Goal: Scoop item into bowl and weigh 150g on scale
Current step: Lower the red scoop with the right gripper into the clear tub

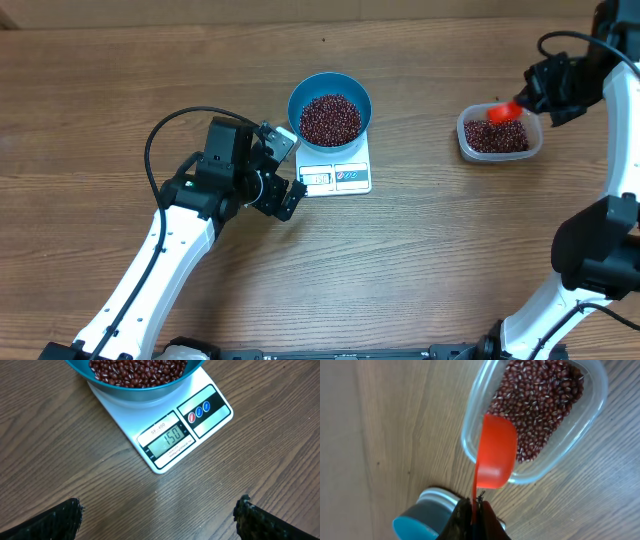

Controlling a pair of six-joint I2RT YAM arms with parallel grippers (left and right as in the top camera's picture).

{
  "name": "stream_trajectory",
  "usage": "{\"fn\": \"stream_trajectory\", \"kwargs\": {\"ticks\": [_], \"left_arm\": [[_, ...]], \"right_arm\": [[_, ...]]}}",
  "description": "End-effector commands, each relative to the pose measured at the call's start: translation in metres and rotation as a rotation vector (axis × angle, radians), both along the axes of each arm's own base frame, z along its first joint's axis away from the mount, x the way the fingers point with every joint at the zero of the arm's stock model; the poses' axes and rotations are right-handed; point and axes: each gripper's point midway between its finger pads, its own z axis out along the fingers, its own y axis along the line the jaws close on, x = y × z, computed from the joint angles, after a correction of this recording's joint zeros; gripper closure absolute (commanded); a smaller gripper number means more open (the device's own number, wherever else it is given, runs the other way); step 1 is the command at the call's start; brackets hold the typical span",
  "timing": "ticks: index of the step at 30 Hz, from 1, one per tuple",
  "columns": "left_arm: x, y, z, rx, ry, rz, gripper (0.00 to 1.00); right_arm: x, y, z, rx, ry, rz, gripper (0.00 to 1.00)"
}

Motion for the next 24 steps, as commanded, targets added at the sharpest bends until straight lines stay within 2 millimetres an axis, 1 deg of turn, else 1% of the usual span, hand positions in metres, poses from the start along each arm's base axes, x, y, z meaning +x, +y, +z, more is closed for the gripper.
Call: {"fn": "stream_trajectory", "kwargs": {"ticks": [1,6,8,11,12,13,16,19,21,24], "left_arm": [[0.000,0.000,-0.003,-0.003,0.012,0.007,0.00],[0.000,0.000,-0.003,-0.003,0.012,0.007,0.00],[0.000,0.000,-0.003,-0.003,0.012,0.007,0.01],[0.000,0.000,-0.003,-0.003,0.012,0.007,0.00],[0.000,0.000,-0.003,-0.003,0.012,0.007,0.00],[0.000,0.000,-0.003,-0.003,0.012,0.007,0.00],[0.000,0.000,-0.003,-0.003,0.012,0.007,0.00],[0.000,0.000,-0.003,-0.003,0.012,0.007,0.00],[0.000,0.000,-0.003,-0.003,0.012,0.007,0.00],[0.000,0.000,-0.003,-0.003,0.012,0.007,0.01]], "right_arm": [[0.001,0.004,-0.003,0.013,-0.016,-0.027,0.96],[0.014,0.005,-0.017,0.000,-0.049,-0.030,0.95],[0.012,0.007,-0.022,-0.003,-0.038,-0.029,0.92],[-0.002,0.010,-0.035,0.009,0.026,-0.029,0.78],[-0.005,0.011,-0.038,0.013,0.042,-0.029,0.72],[-0.009,0.012,-0.039,0.017,0.058,-0.029,0.66],[-0.016,0.015,-0.041,0.024,0.091,-0.027,0.56],[-0.021,0.016,-0.042,0.029,0.112,-0.028,0.41],[-0.024,0.016,-0.042,0.032,0.124,-0.027,0.35],[-0.030,0.018,-0.043,0.037,0.148,-0.023,0.30]]}}
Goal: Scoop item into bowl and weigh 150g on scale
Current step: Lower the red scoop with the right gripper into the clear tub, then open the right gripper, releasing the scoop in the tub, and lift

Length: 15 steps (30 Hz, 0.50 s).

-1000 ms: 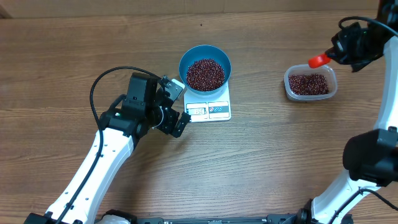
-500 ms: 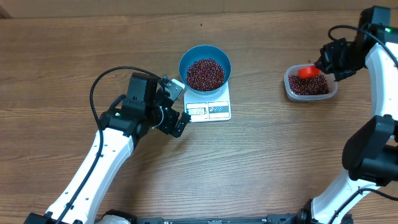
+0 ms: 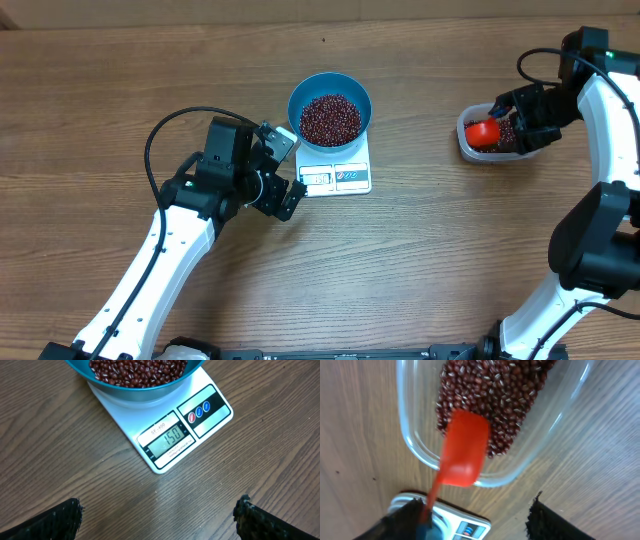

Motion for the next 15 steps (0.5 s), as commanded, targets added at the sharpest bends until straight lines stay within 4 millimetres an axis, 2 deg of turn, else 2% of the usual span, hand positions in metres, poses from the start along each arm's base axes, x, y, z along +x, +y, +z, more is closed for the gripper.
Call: {"fn": "stream_trajectory", "kwargs": {"ticks": [1,9,15], "left_arm": [[0.000,0.000,-0.003,-0.003,0.012,0.007,0.01],[0.000,0.000,-0.003,-0.003,0.012,0.007,0.00],[0.000,0.000,-0.003,-0.003,0.012,0.007,0.00]], "right_arm": [[-0.007,0.002,0.008,-0.005,0.007,0.002,0.28],[-0.043,0.010,0.006,0.008,0.143,0.064,0.20],[-0.053,0.010,0.007,0.006,0.185,0.069,0.11]]}}
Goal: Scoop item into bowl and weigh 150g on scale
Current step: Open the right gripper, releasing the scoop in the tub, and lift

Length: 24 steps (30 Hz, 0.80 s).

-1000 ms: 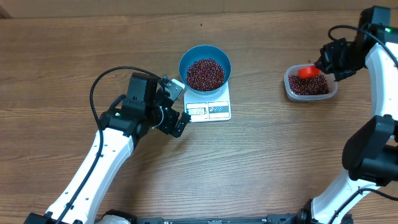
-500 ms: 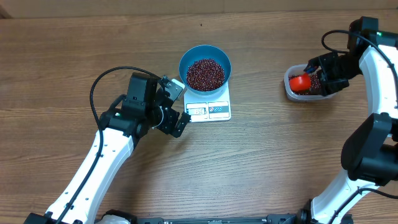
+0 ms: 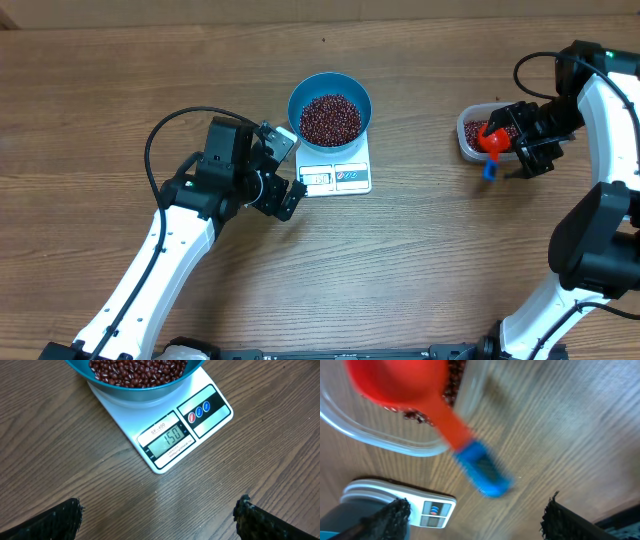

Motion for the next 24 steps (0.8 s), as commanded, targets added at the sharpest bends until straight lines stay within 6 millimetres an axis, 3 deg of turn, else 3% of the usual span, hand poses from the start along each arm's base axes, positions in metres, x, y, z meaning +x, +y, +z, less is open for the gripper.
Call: {"fn": "stream_trajectory", "kwargs": {"ticks": [1,7,9,11,14,18,24], "left_arm": [[0.000,0.000,-0.003,-0.003,0.012,0.007,0.00],[0.000,0.000,-0.003,-0.003,0.012,0.007,0.00],[0.000,0.000,-0.003,-0.003,0.012,0.007,0.01],[0.000,0.000,-0.003,-0.003,0.012,0.007,0.00],[0.000,0.000,-0.003,-0.003,0.012,0.007,0.00],[0.000,0.000,-0.003,-0.004,0.012,0.007,0.01],[0.000,0.000,-0.003,-0.003,0.012,0.007,0.01]], "right_arm": [[-0.003,0.000,0.007,-0.023,-0.012,0.019,0.10],[-0.001,-0.007,0.005,-0.064,-0.020,0.021,0.04],[0.008,-0.009,0.008,-0.077,-0.062,0.017,0.03],[0.023,-0.014,0.024,-0.110,-0.152,0.021,0.02],[0.040,-0.014,0.055,-0.151,-0.294,0.080,0.02],[0.050,-0.004,0.111,-0.180,-0.496,0.205,0.02],[0.040,0.013,0.204,-0.235,-0.763,0.273,0.00]]}}
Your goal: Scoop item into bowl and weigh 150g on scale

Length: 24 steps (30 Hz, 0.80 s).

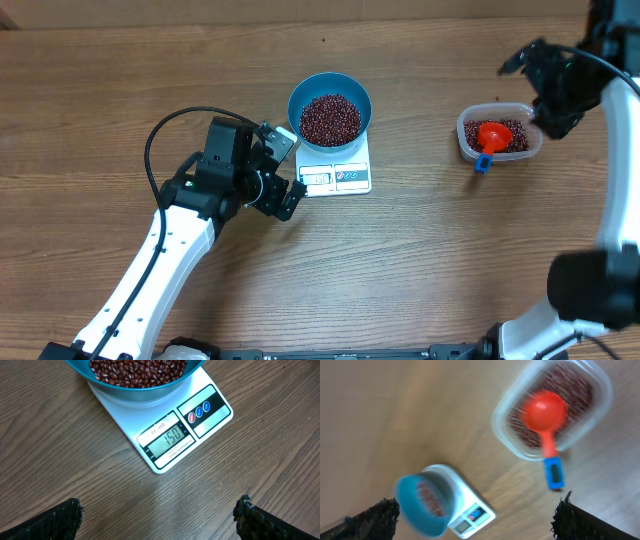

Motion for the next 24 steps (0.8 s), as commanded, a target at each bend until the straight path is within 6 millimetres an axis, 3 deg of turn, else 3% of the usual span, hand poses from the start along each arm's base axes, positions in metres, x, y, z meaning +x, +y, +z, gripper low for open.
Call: {"fn": "stream_trajectory", "kwargs": {"ticks": [1,4,8,11,19,24], "left_arm": [[0.000,0.000,-0.003,-0.003,0.012,0.007,0.00],[0.000,0.000,-0.003,-0.003,0.012,0.007,0.01],[0.000,0.000,-0.003,-0.003,0.012,0.007,0.00],[0.000,0.000,-0.003,-0.003,0.012,0.007,0.00],[0.000,0.000,-0.003,-0.003,0.012,0.007,0.01],[0.000,0.000,-0.003,-0.003,0.012,0.007,0.00]], "right_arm": [[-0.017,0.010,0.078,-0.053,-0.225,0.063,0.00],[-0.033,0.013,0.113,-0.072,-0.322,0.063,0.00],[-0.051,0.016,0.136,-0.086,-0.390,0.062,0.00],[-0.056,0.018,0.142,-0.084,-0.406,0.065,0.00],[-0.070,0.059,0.147,0.118,-0.406,0.202,0.00],[-0.086,0.062,0.164,0.044,-0.481,0.256,0.00]]}}
